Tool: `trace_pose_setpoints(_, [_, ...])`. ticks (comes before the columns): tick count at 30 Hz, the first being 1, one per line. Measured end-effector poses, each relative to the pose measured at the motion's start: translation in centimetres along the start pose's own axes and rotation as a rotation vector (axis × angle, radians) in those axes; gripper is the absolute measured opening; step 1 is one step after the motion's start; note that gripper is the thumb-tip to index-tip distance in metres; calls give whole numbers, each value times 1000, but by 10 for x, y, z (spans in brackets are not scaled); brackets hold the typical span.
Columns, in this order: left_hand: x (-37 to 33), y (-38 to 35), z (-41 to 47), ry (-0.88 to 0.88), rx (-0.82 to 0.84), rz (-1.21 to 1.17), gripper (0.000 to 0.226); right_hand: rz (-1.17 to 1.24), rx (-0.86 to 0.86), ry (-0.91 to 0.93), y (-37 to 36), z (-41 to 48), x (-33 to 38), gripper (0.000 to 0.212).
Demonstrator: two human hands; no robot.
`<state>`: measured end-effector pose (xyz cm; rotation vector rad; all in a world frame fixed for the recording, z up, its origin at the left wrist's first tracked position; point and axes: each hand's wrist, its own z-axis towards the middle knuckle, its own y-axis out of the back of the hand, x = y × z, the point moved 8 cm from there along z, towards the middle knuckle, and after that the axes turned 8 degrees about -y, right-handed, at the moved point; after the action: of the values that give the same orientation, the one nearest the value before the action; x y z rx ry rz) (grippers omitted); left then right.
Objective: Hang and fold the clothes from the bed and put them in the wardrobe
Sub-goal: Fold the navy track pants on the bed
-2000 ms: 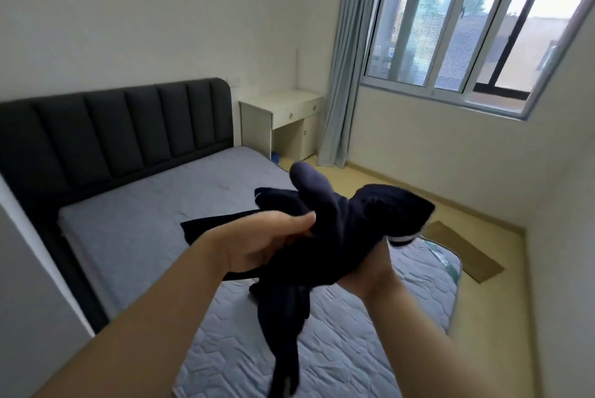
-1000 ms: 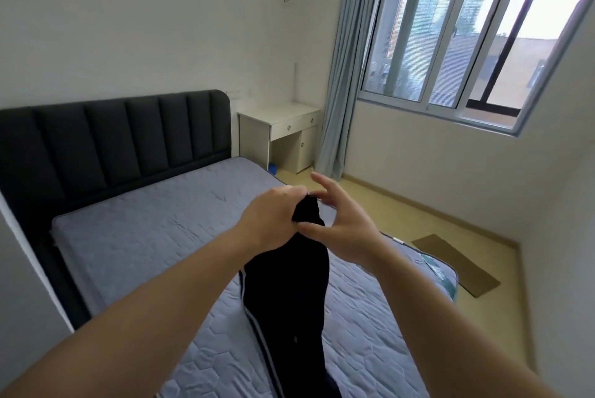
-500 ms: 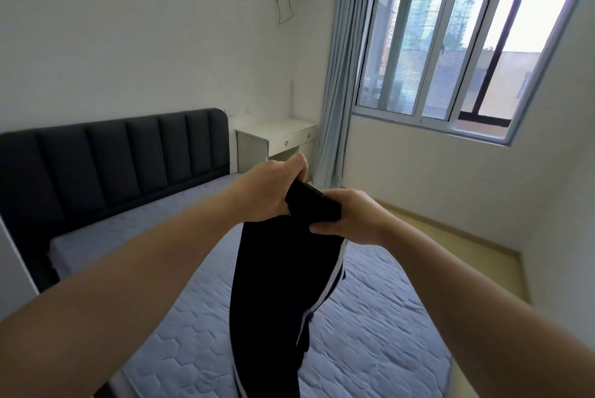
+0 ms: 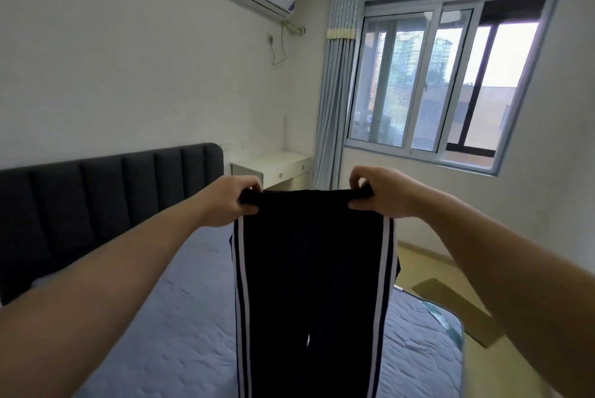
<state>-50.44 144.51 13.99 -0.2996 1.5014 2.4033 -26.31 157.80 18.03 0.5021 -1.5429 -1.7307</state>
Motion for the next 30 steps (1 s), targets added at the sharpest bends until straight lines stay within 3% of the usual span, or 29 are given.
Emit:
trace_pose_setpoints(4, [0,31,19,75,-211,-332,24,93,-34,-31,28,-6,-2,39])
trace_pose_setpoints(8, [-5,24,30,129,-164,-622,19,10,-38,-66,44,-12,-5,43])
trace_pose_setpoints(14, [-16,20,47,287,-330,-554,17,-65,-9,-185,52,-15,-8,41])
trace_pose_setpoints(17, [-36,17,49,294,-364,-424,26,224,-34,-344,51,-15,-19,18])
trace_pose_setpoints(21, [-86,10,51,117,-356,-418,23,895,149,-444,32,-14,-7,17])
trace_pose_setpoints(26, [-140,17,47,-78,-362,-508,28,1207,259,-464,31,-10,9,25])
trace_pose_setpoints(28, [-148,16,47,-93,-319,-547,20,1200,280,-452,33,-10,9,28])
trace_pose_setpoints(30, [-153,14,46,-136,-260,-487,42,1155,251,-425,36,-10,6,22])
